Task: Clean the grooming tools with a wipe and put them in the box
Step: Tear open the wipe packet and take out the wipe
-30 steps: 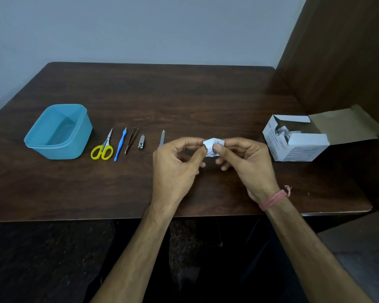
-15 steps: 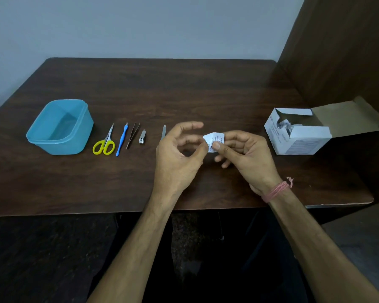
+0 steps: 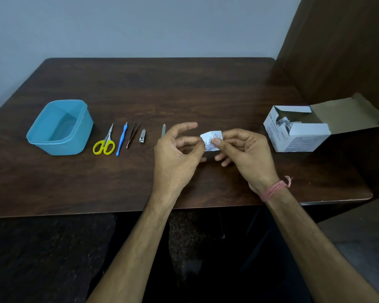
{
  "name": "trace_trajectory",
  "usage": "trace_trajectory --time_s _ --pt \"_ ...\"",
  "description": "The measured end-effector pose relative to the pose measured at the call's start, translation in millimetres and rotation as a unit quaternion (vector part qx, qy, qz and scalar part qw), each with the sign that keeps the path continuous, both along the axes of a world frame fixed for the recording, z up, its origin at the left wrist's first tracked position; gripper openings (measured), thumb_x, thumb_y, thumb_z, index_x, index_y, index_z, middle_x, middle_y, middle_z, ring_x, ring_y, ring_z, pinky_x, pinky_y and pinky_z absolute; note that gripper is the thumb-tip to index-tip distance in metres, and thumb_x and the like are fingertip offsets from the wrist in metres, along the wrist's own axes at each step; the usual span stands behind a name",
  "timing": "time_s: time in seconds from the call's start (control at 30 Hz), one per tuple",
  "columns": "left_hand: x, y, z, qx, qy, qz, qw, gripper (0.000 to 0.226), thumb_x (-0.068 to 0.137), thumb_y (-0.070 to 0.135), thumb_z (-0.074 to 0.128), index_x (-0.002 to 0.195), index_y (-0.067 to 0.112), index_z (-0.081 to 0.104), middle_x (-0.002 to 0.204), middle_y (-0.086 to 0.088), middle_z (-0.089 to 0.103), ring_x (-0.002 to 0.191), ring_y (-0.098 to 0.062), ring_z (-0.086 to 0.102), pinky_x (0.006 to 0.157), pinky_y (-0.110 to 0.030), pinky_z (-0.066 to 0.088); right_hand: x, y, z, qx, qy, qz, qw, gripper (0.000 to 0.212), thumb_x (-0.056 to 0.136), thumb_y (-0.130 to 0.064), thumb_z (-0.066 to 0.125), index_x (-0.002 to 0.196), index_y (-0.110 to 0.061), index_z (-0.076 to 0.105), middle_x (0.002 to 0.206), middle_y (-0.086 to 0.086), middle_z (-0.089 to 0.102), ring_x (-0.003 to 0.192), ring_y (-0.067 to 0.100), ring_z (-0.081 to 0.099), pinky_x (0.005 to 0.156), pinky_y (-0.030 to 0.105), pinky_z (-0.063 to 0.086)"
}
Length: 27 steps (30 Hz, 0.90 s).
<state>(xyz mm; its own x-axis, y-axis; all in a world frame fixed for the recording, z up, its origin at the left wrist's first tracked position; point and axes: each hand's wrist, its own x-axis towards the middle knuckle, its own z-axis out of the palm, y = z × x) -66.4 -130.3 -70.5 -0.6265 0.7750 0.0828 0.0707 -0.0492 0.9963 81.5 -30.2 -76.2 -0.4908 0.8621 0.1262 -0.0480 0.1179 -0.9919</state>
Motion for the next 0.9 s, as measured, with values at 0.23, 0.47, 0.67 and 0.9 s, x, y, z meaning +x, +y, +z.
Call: trace_trajectory --time_s 0.23,0.47,0.67,0.9 --pt "2.3 -2.6 2.2 -0.001 -0.015 0.029 0.999 0.041 0.09 0.019 0.092 0.122 0.027 0.067 0.093 0.0 0.086 0.082 -0.02 0.085 0.08 -0.053 0.071 -1.5 -0.4 -2.6 0.018 -0.002 -0.042 0.999 0.023 0.081 -0.028 0.093 0.091 -0.01 0.083 0.086 0.012 0.082 0.065 0.022 0.074 0.056 0.027 0.058" --pt "3.2 -2.9 3.5 -0.003 -0.001 0.033 0.999 0.038 0.09 0.017 0.093 0.115 0.027 0.067 0.091 0.001 0.086 0.079 -0.021 0.084 0.079 -0.055 0.07 -1.1 -0.9 -4.7 0.022 -0.01 -0.057 0.998 0.018 0.087 -0.015 0.093 0.094 -0.003 0.082 0.085 0.012 0.082 0.065 0.022 0.075 0.056 0.029 0.06" --pt "3.4 -3.4 3.4 0.011 -0.015 0.044 0.999 0.032 0.091 0.01 0.089 0.111 0.02 0.065 0.091 -0.002 0.086 0.081 -0.021 0.085 0.079 -0.054 0.071 -2.2 -4.1 -1.8 0.026 0.002 -0.068 0.997 0.017 0.088 -0.015 0.093 0.085 -0.003 0.081 0.08 0.011 0.081 0.073 0.024 0.079 0.058 0.028 0.062" --pt "3.2 -3.5 3.6 0.034 -0.037 0.062 0.997 0.03 0.097 0.003 0.081 0.119 0.018 0.066 0.099 -0.003 0.086 0.092 -0.018 0.085 0.078 -0.046 0.071 -1.4 -0.9 -1.3 -0.006 0.053 -0.151 0.987 0.015 0.093 -0.018 0.09 0.095 -0.008 0.079 0.092 0.009 0.083 0.087 0.025 0.082 0.059 0.029 0.064"
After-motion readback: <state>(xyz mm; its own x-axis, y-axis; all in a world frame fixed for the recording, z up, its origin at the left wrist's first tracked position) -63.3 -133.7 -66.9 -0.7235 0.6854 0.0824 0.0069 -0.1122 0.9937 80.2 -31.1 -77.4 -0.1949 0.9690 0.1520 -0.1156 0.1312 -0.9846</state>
